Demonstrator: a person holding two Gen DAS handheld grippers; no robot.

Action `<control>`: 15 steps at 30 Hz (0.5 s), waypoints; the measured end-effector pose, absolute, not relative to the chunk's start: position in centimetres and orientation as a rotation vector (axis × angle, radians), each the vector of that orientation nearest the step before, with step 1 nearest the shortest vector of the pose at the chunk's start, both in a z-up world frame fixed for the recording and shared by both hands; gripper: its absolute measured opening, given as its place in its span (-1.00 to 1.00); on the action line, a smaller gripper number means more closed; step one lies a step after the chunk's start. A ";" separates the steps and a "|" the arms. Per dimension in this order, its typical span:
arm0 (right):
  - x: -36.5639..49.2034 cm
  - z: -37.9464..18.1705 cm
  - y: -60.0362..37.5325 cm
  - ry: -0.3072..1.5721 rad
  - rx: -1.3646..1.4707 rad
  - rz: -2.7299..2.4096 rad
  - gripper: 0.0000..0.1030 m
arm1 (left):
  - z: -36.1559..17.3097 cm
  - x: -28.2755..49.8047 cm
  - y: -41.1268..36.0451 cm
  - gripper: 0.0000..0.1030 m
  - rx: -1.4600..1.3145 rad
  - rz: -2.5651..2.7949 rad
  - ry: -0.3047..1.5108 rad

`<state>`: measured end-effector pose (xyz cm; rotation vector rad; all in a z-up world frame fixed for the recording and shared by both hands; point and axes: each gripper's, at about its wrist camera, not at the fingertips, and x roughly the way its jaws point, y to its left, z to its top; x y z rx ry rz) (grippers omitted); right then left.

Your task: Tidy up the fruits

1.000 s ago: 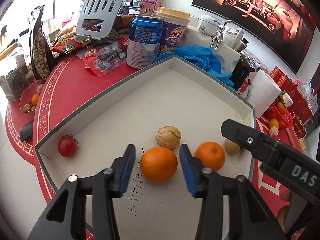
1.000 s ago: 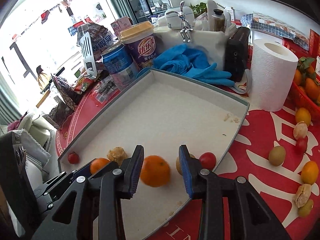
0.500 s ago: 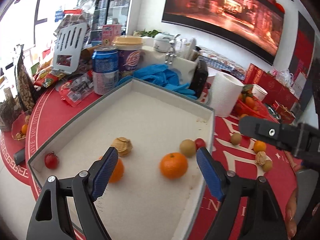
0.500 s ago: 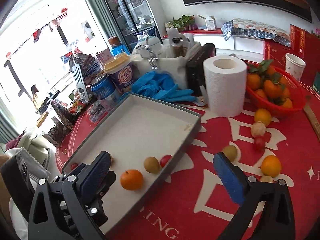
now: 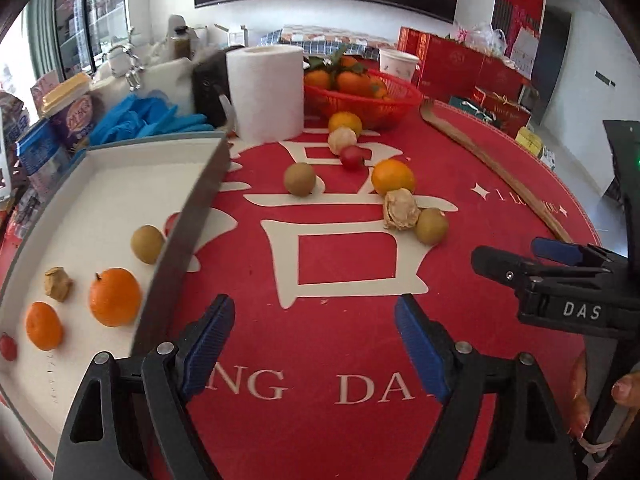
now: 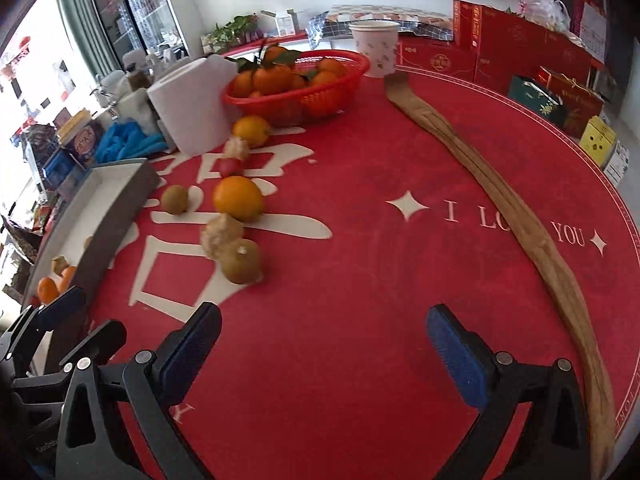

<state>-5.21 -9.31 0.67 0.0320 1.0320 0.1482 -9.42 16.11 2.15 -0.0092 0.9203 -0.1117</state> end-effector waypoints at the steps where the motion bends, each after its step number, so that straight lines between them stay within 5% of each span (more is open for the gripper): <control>1: -5.2 0.5 -9.6 1.034 0.025 0.138 1.00 | 1.9 -8.8 15.5 0.64 -0.009 -0.112 0.941; 7: -5.3 0.0 -9.9 1.038 -0.061 0.085 1.00 | 0.7 -7.1 13.7 0.67 0.036 -0.087 0.967; 11: -5.4 -0.3 -9.9 1.026 -0.090 0.067 1.00 | 0.3 -7.2 14.5 1.00 0.014 -0.064 0.952; 15: -5.6 -0.4 -9.9 1.001 -0.088 0.061 1.00 | 0.5 -7.3 14.7 1.00 0.021 -0.069 0.956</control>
